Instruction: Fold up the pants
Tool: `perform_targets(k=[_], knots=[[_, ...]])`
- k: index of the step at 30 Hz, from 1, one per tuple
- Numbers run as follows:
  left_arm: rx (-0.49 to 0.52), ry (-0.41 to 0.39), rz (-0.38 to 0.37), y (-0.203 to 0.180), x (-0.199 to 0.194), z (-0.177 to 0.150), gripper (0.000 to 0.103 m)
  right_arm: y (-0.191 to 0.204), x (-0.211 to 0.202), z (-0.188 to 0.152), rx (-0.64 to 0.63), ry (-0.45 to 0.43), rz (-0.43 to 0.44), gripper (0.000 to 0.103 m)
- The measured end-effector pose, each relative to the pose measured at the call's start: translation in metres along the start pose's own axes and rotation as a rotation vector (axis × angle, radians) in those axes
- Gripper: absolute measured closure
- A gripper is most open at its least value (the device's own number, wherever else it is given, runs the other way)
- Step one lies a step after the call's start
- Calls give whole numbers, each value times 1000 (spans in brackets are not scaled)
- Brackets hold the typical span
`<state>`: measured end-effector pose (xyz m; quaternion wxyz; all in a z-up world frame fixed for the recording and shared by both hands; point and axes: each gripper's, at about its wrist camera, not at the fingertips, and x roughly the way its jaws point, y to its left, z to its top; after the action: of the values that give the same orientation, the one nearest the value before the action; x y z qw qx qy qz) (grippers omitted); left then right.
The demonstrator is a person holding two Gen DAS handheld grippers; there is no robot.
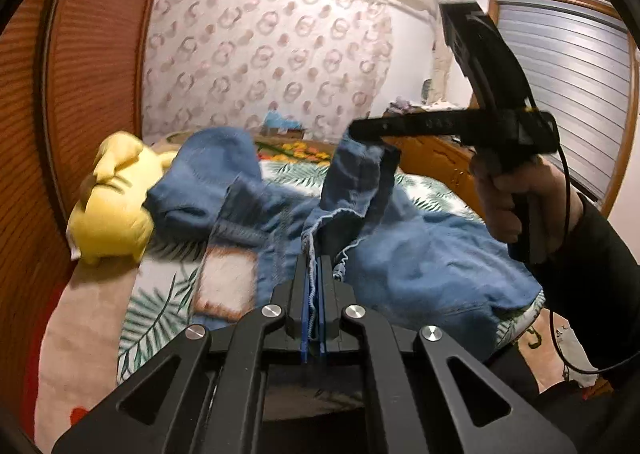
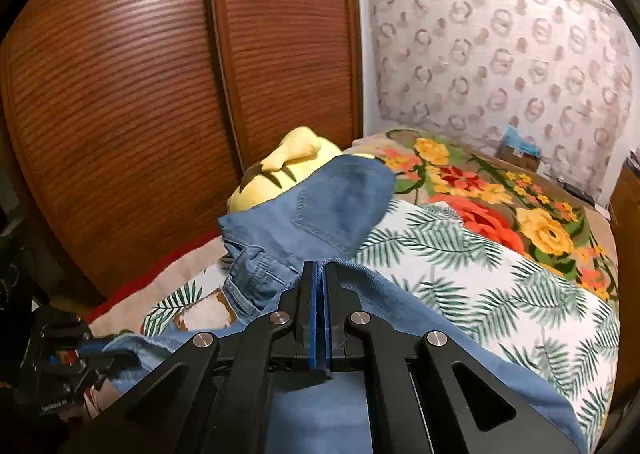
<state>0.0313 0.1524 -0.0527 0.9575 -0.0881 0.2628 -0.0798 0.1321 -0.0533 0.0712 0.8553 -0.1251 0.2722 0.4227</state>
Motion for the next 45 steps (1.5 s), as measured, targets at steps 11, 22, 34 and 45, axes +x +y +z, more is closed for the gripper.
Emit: perform_targets(k=[11,22,34,45], knots=[[-36,78,50,24,8,-24,99,14,59,19,-18,74,-3,101],[-43,70,73,23,11,-20,48,6,55,15,16,106,-20,65],[19,134,76,12,53,-21,67,-20,-16,-42,66,48,-136,55],[14,172,66,21,72,-23,84,-73,-30,-144,206,168,-275,55]])
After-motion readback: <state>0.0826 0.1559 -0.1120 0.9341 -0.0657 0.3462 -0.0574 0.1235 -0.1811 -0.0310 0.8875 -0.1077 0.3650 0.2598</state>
